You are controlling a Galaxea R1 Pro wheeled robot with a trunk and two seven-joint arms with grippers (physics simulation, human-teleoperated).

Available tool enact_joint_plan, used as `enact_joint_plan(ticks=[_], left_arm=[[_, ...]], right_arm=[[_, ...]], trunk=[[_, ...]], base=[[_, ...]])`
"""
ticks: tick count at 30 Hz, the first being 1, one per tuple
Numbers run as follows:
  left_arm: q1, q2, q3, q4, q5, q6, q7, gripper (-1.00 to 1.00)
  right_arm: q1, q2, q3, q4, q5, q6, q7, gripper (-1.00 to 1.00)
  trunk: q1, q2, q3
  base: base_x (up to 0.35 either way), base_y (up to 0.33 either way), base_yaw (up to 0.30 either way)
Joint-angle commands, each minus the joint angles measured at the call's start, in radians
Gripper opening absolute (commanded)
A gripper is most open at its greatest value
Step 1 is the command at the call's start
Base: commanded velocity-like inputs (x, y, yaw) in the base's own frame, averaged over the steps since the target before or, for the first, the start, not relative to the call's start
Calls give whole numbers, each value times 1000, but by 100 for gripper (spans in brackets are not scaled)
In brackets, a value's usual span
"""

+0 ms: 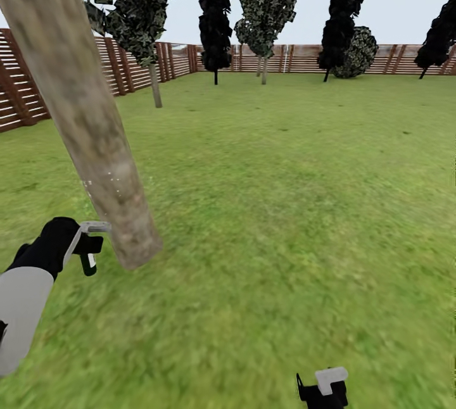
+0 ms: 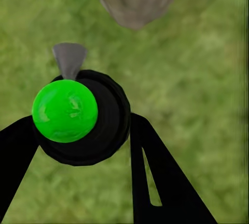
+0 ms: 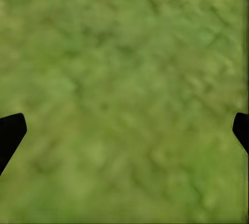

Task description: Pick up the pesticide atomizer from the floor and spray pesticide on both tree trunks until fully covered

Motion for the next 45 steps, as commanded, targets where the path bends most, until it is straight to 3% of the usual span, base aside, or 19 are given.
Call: enact_joint_plan(ticks=[1, 5, 7, 11, 17, 22, 26, 29, 31, 33, 35, 45], left_arm=[[-1, -1, 4, -1, -11, 4, -9, -100], [0, 1, 5, 3, 27, 2, -8, -100], [27, 13, 34, 12, 27, -7, 0, -100], [41, -16, 36, 11, 29, -28, 4, -100], [126, 26, 54, 14, 20, -48, 15, -100], [153, 31, 54, 15, 20, -48, 55, -100], [154, 24, 54, 7, 23, -48, 89, -100], [153, 21, 56, -1, 28, -48, 150, -100], [153, -1, 57, -1, 31, -57, 175, -100], [153, -21, 56, -1, 31, -116, 179, -100], [153, -25, 57, -1, 32, -134, 178, -100], [153, -53, 56, 12, 35, -142, 169, -100]], right_arm=[[0, 0, 4, 1, 10, 0, -10, 100], [0, 0, 4, 1, 10, 0, -10, 100], [0, 0, 4, 1, 10, 0, -10, 100], [0, 0, 5, 1, 10, 0, -10, 100], [-1, 0, 4, 1, 10, 0, -10, 100], [0, 0, 5, -1, 10, 0, -10, 100], [-1, 0, 5, -2, 10, 0, -10, 100], [0, 0, 5, -2, 10, 0, -10, 100], [0, 0, 5, -2, 10, 0, -10, 100], [0, 0, 5, -2, 10, 0, -10, 100], [-1, 0, 5, -2, 10, 0, -10, 100], [0, 0, 4, 1, 10, 1, -10, 100]], trunk=[[0, 0, -1], [0, 0, -1], [0, 0, -1], [0, 0, -1], [0, 0, -1], [0, 0, -1], [0, 0, -1], [0, 0, -1], [0, 0, -1], [0, 0, -1], [0, 0, -1], [0, 0, -1]], base=[[18, -268, 0], [-6, -272, 0], [-50, -272, 0], [167, -216, 0], [313, -22, 0], [241, 0, 24], [9, 0, 254], [0, 0, 277], [0, 0, 277], [0, 0, 277], [3, -3, 277], [65, -233, 35]])
